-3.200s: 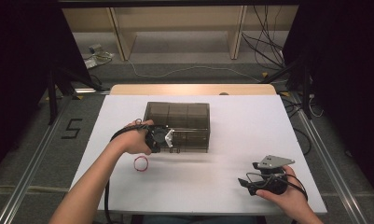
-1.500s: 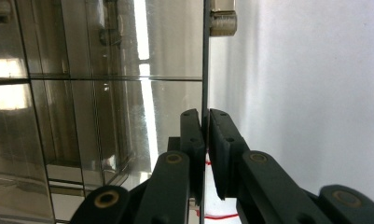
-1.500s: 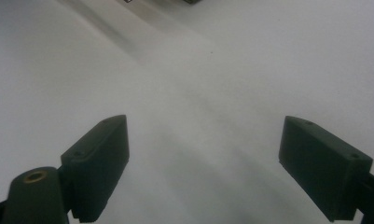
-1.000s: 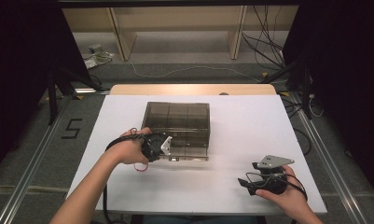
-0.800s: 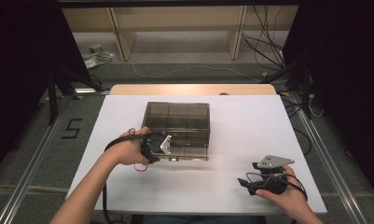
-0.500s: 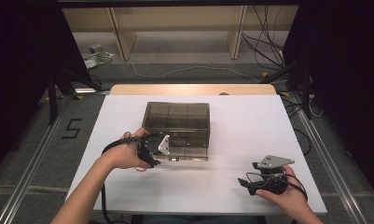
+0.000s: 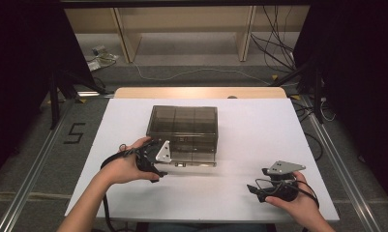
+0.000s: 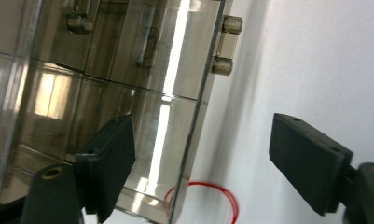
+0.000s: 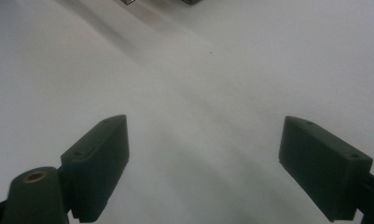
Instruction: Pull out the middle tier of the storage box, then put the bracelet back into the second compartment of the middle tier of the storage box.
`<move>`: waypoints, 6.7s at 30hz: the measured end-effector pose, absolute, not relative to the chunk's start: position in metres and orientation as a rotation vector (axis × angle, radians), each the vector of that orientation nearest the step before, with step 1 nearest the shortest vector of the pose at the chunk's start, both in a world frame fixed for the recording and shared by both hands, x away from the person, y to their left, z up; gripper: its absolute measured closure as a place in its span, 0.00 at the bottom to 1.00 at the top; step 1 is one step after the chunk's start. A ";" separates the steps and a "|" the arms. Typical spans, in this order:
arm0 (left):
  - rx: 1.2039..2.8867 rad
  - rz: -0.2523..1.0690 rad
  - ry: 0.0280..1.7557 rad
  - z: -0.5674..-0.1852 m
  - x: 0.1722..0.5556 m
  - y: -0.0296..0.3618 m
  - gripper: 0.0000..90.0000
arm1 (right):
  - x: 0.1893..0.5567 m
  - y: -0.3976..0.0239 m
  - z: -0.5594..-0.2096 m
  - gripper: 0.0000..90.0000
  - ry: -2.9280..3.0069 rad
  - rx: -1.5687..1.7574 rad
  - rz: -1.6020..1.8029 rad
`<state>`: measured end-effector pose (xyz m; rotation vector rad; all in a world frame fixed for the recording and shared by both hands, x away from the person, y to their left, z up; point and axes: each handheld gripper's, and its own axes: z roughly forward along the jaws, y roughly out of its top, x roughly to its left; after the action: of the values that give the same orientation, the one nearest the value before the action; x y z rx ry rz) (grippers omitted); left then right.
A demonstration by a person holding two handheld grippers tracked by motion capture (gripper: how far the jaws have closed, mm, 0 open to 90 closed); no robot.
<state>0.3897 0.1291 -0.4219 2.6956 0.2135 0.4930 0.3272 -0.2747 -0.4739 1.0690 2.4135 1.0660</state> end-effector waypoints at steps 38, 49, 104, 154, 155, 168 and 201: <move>2.335 0.626 0.557 -0.451 0.332 0.158 0.22 | 0.327 -0.275 -0.472 0.19 2.408 1.062 1.079; 2.304 0.621 0.620 -0.455 0.328 0.168 0.22 | 0.328 -0.274 -0.472 0.19 2.407 1.074 1.072; 2.477 0.491 0.732 -0.468 0.352 0.187 0.47 | 0.325 -0.279 -0.472 0.19 2.396 1.085 1.084; 2.594 0.211 0.908 -0.471 0.384 0.190 0.97 | 0.325 -0.276 -0.473 0.19 2.419 1.063 1.069; 2.594 0.211 0.915 -0.471 0.383 0.189 0.97 | 0.325 -0.276 -0.473 0.19 2.419 1.066 1.068; 2.575 0.293 0.918 -0.468 0.379 0.191 0.97 | 0.325 -0.276 -0.473 0.19 2.420 1.063 1.068; 2.427 0.404 1.032 -0.452 0.366 0.206 0.98 | 0.324 -0.278 -0.472 0.19 2.408 1.060 1.084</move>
<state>0.3660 0.2061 -0.4518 2.4266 1.0324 0.4042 0.3239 -0.2776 -0.4717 1.0602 2.4080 1.0843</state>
